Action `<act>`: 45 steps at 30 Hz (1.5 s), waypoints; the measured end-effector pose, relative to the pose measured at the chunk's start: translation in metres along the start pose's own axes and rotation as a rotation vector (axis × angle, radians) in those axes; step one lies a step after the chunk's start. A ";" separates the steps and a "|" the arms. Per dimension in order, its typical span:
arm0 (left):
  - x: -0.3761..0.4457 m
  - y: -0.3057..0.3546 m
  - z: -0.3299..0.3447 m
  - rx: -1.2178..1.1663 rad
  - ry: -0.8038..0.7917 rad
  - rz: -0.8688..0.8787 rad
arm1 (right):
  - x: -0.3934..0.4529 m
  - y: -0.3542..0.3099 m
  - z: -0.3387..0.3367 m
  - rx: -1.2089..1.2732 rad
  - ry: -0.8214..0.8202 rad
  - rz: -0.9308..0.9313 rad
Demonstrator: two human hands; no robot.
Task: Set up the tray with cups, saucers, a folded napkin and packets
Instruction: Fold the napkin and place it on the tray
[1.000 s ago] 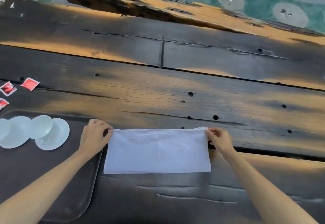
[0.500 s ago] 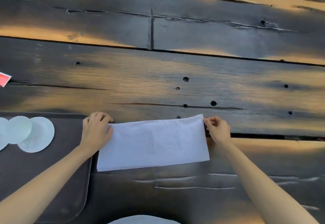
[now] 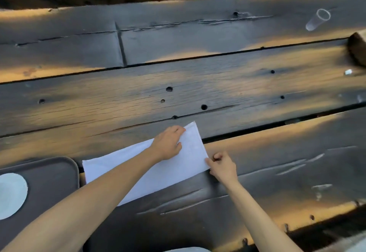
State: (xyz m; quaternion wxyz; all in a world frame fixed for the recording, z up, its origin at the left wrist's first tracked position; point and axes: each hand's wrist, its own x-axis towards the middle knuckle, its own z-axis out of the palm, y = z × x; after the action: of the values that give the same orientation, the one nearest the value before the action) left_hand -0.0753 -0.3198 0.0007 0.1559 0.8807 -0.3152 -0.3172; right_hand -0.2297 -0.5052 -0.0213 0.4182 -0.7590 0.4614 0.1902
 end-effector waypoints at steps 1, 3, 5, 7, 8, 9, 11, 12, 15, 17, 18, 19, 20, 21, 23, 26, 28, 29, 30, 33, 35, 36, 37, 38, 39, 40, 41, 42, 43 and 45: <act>0.010 0.010 0.000 0.043 -0.027 0.027 | -0.002 0.001 0.003 0.064 0.016 0.014; 0.030 0.028 -0.002 0.207 -0.076 0.126 | -0.007 0.001 0.009 0.213 0.032 0.057; 0.048 0.042 -0.003 0.393 -0.137 0.245 | -0.009 0.003 0.011 0.304 0.041 0.081; 0.062 0.051 -0.002 0.543 -0.192 0.337 | -0.011 0.004 0.009 0.336 0.024 0.087; 0.068 0.053 -0.002 0.593 -0.204 0.369 | -0.012 0.004 0.007 0.360 0.003 0.096; 0.073 0.053 -0.003 0.620 -0.207 0.389 | -0.014 0.004 0.004 0.391 -0.026 0.107; 0.081 0.050 -0.007 0.628 -0.196 0.414 | -0.019 0.002 -0.004 0.455 -0.092 0.120; 0.084 0.049 -0.011 0.625 -0.193 0.426 | -0.021 0.001 -0.008 0.480 -0.116 0.118; 0.090 0.043 -0.026 0.580 -0.234 0.455 | -0.028 -0.003 -0.019 0.539 -0.134 0.082; 0.090 0.039 -0.039 0.483 -0.301 0.445 | -0.031 -0.006 -0.027 0.567 -0.130 0.037; 0.089 0.037 -0.047 0.417 -0.325 0.438 | -0.032 -0.007 -0.032 0.569 -0.135 0.009; 0.087 0.036 -0.054 0.364 -0.333 0.435 | -0.034 -0.010 -0.037 0.566 -0.145 -0.023; 0.085 0.035 -0.061 0.338 -0.329 0.438 | -0.035 -0.012 -0.041 0.557 -0.156 -0.057; 0.083 0.034 -0.068 0.336 -0.319 0.449 | -0.036 -0.015 -0.045 0.539 -0.163 -0.092; 0.078 0.035 -0.079 0.345 -0.291 0.481 | -0.040 -0.023 -0.053 0.489 -0.158 -0.162; 0.070 0.034 -0.097 0.310 -0.247 0.467 | -0.046 -0.036 -0.065 0.444 -0.139 -0.243; 0.062 0.032 -0.112 0.269 -0.242 0.422 | -0.049 -0.044 -0.074 0.412 -0.127 -0.281; 0.056 0.031 -0.121 0.250 -0.235 0.404 | -0.050 -0.048 -0.079 0.389 -0.126 -0.300; 0.048 0.029 -0.129 0.223 -0.219 0.388 | -0.052 -0.053 -0.083 0.360 -0.129 -0.323; 0.020 0.023 -0.157 0.170 -0.141 0.344 | -0.057 -0.070 -0.095 0.271 -0.146 -0.410; -0.004 0.017 -0.174 0.143 -0.083 0.302 | -0.061 -0.087 -0.101 0.229 -0.158 -0.466; -0.017 0.014 -0.183 0.129 -0.050 0.281 | -0.064 -0.097 -0.103 0.213 -0.164 -0.500; -0.030 0.011 -0.190 0.121 -0.009 0.262 | -0.068 -0.108 -0.105 0.203 -0.172 -0.538; -0.043 0.007 -0.198 0.114 0.040 0.240 | -0.072 -0.120 -0.106 0.203 -0.185 -0.581; -0.057 0.003 -0.206 0.101 0.092 0.215 | -0.076 -0.132 -0.106 0.208 -0.202 -0.627; -0.070 0.000 -0.214 0.083 0.141 0.193 | -0.081 -0.145 -0.106 0.205 -0.218 -0.677; -0.084 -0.005 -0.222 0.067 0.182 0.173 | -0.085 -0.159 -0.106 0.193 -0.227 -0.728; -0.097 -0.008 -0.230 0.054 0.219 0.153 | -0.090 -0.173 -0.105 0.176 -0.231 -0.777; -0.110 -0.012 -0.238 0.038 0.259 0.136 | -0.095 -0.188 -0.105 0.161 -0.229 -0.827; -0.135 -0.017 -0.253 -0.007 0.371 0.128 | -0.106 -0.216 -0.106 0.149 -0.210 -0.941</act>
State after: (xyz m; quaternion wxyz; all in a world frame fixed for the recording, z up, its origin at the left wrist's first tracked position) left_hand 0.0176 -0.1996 0.2451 0.2345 0.9017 -0.3354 -0.1398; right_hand -0.1071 -0.4850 0.2104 0.5562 -0.8300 0.0357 0.0222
